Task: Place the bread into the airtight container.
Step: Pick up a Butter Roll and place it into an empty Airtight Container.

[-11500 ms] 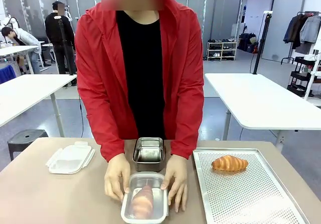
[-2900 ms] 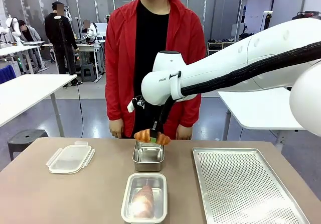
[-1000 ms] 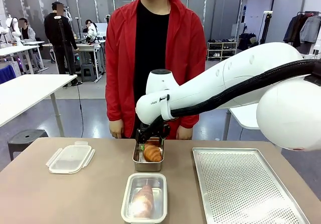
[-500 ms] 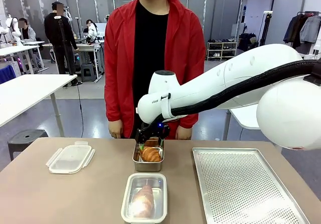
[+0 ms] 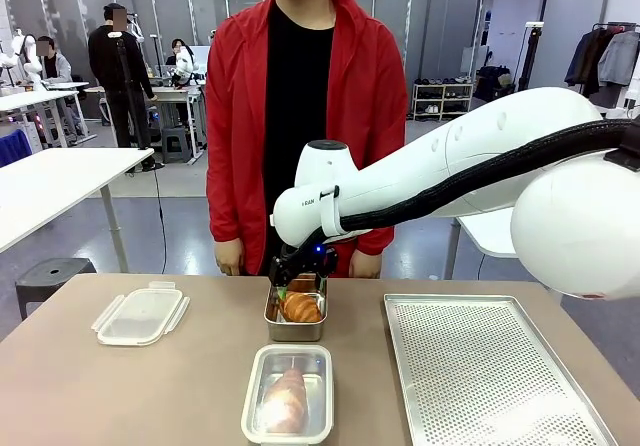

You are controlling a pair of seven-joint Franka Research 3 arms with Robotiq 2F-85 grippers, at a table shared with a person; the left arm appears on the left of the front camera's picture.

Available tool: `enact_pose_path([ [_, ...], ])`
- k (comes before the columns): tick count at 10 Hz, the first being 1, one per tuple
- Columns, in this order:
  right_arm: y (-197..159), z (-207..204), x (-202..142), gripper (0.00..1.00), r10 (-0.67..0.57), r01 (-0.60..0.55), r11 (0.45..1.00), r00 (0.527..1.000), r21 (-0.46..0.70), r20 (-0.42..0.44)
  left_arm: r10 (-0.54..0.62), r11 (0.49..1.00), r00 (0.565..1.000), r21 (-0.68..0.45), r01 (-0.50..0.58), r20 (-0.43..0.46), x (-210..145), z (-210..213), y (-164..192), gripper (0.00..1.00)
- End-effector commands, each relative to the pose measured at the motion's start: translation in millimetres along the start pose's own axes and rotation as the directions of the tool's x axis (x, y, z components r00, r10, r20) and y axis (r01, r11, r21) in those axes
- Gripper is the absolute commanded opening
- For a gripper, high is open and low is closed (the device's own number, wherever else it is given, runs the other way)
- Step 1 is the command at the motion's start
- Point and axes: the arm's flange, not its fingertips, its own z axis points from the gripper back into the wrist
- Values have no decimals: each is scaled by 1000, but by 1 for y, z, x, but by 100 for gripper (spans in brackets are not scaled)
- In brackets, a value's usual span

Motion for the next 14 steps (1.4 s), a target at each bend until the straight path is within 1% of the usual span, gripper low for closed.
enact_pose_path([
  [1, 0, 3, 0, 93, -15, 15, 1000, 1000, -27, -3, -2, 1000, 1000, -9, 2, 12, 1, 2, -1, 100],
  [3, 0, 3, 0, 93, -15, 15, 1000, 1000, -27, -3, -2, 1000, 1000, -9, 2, 12, 1, 2, -1, 100],
  [4, 0, 0, 0, 93, 0, 0, 1000, 1000, 0, 0, -2, 1000, 1000, -9, 2, 12, 1, 2, -1, 100],
  [5, 7, 29, 1, 93, 32, -31, 999, 999, -37, 21, -2, 1000, 1000, -9, 2, 12, 1, 2, -1, 100],
  [6, 11, 65, -4, 93, 19, -19, 1000, 1000, 6, 14, -2, 1000, 1000, -9, 2, 12, 1, 2, -1, 100],
  [8, 3, 143, -30, 93, 35, -36, 999, 998, 33, 50, -2, 1000, 1000, -9, 2, 12, 1, 2, -1, 100],
  [10, -19, 211, -66, 93, 62, -68, 994, 996, 81, 65, -2, 1000, 1000, -9, 2, 12, 1, 2, -1, 100],
  [12, -55, 285, -110, 93, 113, -119, 989, 991, 88, 71, -2, 1000, 1000, -9, 2, 12, 1, 2, -1, 100],
  [14, -83, 356, -158, 93, 158, -164, 984, 984, 71, 77, -2, 1000, 1000, -9, 2, 12, 1, 2, -1, 100],
])
